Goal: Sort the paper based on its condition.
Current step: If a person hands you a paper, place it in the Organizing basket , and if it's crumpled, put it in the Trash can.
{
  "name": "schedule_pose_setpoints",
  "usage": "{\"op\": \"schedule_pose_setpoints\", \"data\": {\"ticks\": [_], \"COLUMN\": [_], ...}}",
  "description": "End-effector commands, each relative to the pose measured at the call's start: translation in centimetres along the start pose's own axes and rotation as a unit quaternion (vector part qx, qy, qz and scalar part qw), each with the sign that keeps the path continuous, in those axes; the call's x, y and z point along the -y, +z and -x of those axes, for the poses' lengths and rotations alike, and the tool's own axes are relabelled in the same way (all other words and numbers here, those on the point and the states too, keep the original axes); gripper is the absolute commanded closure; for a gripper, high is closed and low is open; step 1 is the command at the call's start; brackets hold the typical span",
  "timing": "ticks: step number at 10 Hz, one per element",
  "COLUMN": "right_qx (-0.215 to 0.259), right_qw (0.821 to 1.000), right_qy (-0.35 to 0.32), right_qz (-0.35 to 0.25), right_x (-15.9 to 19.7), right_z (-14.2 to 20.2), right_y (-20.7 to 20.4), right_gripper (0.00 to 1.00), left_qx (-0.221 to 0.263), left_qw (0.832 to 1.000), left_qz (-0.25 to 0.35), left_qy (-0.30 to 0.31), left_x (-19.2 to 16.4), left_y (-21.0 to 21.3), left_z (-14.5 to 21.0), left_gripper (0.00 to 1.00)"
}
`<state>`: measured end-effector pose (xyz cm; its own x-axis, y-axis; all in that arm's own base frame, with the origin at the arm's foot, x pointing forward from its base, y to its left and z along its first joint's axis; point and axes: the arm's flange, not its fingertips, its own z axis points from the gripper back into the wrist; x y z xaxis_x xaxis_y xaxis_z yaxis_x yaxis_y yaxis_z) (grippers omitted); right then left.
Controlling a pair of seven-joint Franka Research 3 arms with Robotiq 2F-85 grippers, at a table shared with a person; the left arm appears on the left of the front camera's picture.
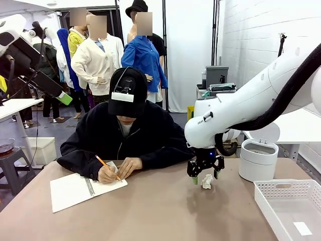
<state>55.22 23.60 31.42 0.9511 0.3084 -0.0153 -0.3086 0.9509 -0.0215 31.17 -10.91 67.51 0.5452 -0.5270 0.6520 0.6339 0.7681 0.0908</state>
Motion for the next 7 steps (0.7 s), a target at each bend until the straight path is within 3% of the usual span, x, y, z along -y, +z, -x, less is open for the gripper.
{"op": "schedule_pose_setpoints", "data": {"ticks": [1,7], "right_qx": [-0.003,0.002], "right_qw": [1.0,1.0], "right_qy": [-0.013,-0.001], "right_qz": [0.0,0.004], "right_x": [-0.05,0.47], "right_z": [0.04,-0.21], "right_y": [-0.4,-0.97], "right_gripper": [0.0,0.0], "left_qx": [0.001,0.001], "left_qw": [1.0,1.0], "left_qz": [0.0,0.0], "left_qy": [0.001,0.001], "left_x": [-0.11,-0.11], "left_y": [0.1,0.1], "left_z": [0.04,0.04], "left_gripper": [0.0,0.0]}}
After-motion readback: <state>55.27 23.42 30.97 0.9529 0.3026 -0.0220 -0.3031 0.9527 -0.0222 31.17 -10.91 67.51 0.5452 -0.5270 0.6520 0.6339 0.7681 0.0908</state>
